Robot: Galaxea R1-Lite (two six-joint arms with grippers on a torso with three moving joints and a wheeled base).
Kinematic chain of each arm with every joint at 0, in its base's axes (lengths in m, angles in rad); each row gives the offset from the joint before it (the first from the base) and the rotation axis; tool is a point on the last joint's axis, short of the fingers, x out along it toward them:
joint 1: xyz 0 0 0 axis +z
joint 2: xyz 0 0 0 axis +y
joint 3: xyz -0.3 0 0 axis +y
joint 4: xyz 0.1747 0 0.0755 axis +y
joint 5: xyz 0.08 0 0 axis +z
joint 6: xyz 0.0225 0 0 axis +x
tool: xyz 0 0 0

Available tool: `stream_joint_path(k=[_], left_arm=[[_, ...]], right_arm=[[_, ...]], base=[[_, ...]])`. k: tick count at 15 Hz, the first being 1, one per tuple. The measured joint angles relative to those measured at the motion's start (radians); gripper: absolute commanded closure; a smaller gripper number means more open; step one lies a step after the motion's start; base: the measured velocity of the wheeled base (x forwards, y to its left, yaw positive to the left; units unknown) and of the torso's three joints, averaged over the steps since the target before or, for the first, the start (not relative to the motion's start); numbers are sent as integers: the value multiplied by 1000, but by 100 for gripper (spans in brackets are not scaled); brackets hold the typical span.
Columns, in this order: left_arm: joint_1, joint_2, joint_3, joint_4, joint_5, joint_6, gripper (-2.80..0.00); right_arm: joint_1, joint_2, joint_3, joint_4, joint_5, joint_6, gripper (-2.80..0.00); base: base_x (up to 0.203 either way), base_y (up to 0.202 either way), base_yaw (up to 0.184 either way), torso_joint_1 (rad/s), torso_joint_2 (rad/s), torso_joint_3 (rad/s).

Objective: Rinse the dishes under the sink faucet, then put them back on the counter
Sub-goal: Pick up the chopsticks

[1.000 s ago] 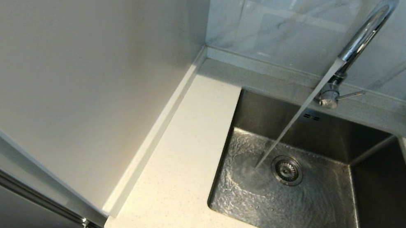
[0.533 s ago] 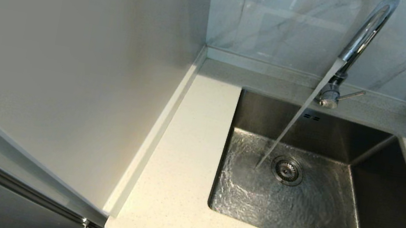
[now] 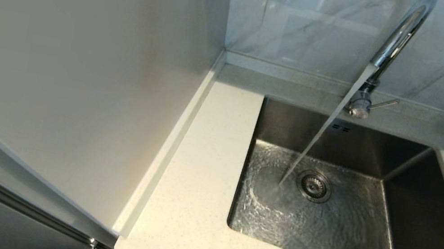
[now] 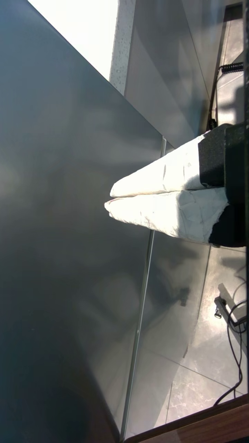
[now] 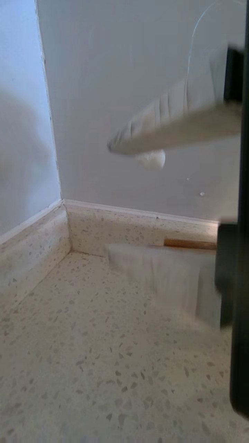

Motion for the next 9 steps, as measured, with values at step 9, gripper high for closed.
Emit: stream_joint_path(k=[9], left_arm=[[0, 0, 0, 0, 0, -1, 0]], right_arm=[[1, -14, -1, -1, 0, 1, 0]], base=[[0, 0, 0, 0, 0, 0]])
